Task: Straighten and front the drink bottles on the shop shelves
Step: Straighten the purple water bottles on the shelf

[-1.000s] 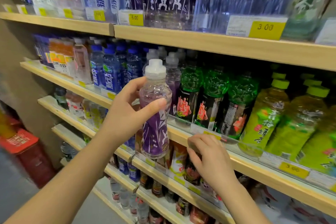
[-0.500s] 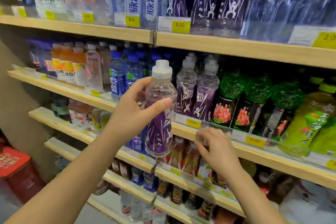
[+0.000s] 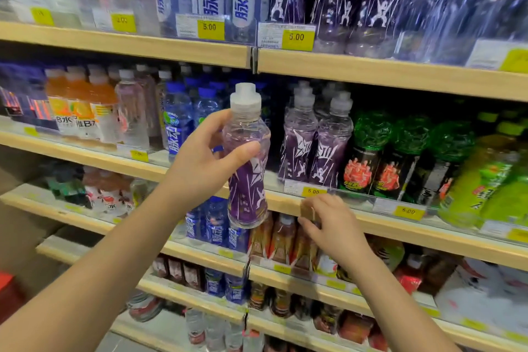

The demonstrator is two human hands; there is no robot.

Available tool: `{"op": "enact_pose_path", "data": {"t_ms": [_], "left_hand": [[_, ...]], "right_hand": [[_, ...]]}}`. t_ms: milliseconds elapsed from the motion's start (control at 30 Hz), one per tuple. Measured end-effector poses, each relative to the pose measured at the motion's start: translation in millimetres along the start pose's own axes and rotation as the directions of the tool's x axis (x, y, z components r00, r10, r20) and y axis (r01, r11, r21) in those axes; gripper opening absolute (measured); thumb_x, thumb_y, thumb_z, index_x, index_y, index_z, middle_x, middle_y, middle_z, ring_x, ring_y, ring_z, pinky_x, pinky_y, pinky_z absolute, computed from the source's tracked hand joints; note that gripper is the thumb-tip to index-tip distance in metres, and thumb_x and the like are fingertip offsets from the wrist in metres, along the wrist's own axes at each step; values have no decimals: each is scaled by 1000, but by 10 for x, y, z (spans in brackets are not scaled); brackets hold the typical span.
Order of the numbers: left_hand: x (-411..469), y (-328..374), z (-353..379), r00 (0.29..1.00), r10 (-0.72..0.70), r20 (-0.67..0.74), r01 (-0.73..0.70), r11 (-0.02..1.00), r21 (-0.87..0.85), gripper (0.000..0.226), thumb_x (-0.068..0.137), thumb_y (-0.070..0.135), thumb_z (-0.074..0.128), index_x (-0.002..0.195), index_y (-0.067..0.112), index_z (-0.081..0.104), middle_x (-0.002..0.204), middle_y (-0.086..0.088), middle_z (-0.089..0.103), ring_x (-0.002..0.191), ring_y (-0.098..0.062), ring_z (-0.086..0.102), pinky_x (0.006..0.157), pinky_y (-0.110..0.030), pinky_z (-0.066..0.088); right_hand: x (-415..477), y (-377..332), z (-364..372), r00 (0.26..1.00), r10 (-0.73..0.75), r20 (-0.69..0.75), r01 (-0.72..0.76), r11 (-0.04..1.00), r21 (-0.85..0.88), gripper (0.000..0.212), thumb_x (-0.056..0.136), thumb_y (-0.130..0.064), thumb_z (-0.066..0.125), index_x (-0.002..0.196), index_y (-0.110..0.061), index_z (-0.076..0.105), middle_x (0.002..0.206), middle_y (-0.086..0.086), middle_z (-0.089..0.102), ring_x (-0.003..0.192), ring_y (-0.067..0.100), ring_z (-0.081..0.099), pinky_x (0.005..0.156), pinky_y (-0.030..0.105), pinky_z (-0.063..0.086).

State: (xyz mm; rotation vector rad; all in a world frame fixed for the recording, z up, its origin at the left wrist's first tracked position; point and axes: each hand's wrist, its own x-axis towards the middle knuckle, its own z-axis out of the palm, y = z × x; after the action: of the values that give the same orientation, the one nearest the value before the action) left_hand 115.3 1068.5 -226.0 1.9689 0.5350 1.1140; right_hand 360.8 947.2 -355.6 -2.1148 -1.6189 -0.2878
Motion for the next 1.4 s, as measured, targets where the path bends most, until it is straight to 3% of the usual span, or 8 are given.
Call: {"op": "enact_pose_path", "data": {"t_ms": [67,200,333,700,900,1067,1300,1400], "left_hand": [[99,-43,18,1000,17,17,-17,1000,14,71,76,65,70,139,39,49,128,20,63,113,-3,61,97,-34,53],[284,-138,65,999,9,33,-11,998,54,82,72,74,68,144,41,44,137,18,57,124,-10,57,101,-43,51],[401,-235,120,999,36,2,-36,999,22,81,73,71,70,143,39,45,136,18,58,121,-8,59,103,-43,49],[710,-404,94,991,131,8,-127,973,-190,61,82,45,75,136,34,49,126,20,63,116,-1,61,88,-14,51],[858,-622,135,978,204,53,-190,961,-200,61,83,36,76,136,35,47,130,15,60,121,-10,59,100,-41,51],[996,-746,201,980,195,42,-184,964,-191,61,85,36,75,138,37,44,129,22,57,119,-2,58,90,-18,52],[1128,-916,317,984,126,122,-112,987,-119,69,80,53,74,140,37,42,134,21,56,123,-1,55,104,-40,48],[1166,-975,359,990,73,124,-64,995,-74,73,78,61,72,141,40,40,135,28,51,126,2,51,107,-36,46]], "right_hand": [[19,13,25,1000,-1,-4,1,1000,7,37,96,-42,64,128,-25,64,119,-11,62,111,16,52,94,34,47],[54,19,109,999,-30,-18,31,1000,7,38,96,-42,64,130,-24,65,116,-10,61,110,18,53,92,36,47],[90,-1,170,998,-42,-37,42,999,13,37,96,-42,64,128,-24,67,118,-10,62,112,18,54,93,37,46],[66,-155,193,994,64,-91,-61,998,35,34,94,-41,68,124,-26,70,118,-15,62,111,13,53,96,33,44],[84,-242,230,984,140,-111,-136,990,39,31,94,-37,70,123,-27,70,117,-16,62,111,11,53,102,33,41],[58,-269,251,979,164,-119,-158,985,63,32,95,-35,70,125,-26,69,120,-15,61,114,13,53,104,27,32],[29,-273,226,979,174,-107,-162,981,109,35,97,-37,67,131,-29,67,125,-20,58,117,6,47,103,31,42],[29,-269,226,980,169,-107,-156,981,117,35,97,-38,66,131,-29,66,125,-20,57,117,5,46,103,31,42]]}}
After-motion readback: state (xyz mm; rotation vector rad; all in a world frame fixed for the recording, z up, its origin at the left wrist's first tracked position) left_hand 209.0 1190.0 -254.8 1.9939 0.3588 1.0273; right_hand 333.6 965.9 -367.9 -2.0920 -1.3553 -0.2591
